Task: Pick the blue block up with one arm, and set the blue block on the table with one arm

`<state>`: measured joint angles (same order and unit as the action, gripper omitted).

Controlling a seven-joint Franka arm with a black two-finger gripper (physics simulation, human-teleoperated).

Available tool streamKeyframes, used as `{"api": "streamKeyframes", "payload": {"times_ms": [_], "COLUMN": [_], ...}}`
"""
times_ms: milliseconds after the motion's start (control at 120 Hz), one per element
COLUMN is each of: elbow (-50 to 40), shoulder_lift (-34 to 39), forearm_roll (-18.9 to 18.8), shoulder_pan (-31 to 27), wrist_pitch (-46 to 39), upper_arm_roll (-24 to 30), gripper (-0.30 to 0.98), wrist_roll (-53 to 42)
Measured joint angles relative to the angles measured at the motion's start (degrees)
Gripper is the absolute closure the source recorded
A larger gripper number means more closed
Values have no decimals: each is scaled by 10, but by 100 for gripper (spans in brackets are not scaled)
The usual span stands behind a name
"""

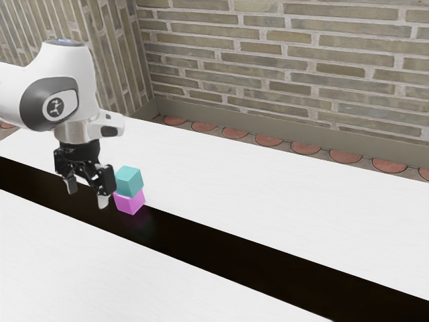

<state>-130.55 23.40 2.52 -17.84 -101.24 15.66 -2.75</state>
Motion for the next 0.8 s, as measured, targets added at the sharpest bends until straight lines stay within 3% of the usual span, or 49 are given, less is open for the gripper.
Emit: {"api": "streamKeyframes", "payload": {"times_ms": [117, 208, 417, 550, 700, 800], "elbow": [26, 65, 79, 95, 107, 158], "shoulder_lift": [-87, -155, -190, -254, -273, -315], "forearm_roll": [3, -35, -87, -96, -98, -99], "shoulder_pan": [-15, -32, -43, -55, -58, -46], "wrist_pitch": [-71, -115, -167, -195, -214, -221], "upper_arm_roll": [-43, -49, -70, -71, -71, -71], "gripper": [0, 0, 0, 0, 0, 0], "wrist_roll": [31, 52, 73, 76, 76, 75]}}
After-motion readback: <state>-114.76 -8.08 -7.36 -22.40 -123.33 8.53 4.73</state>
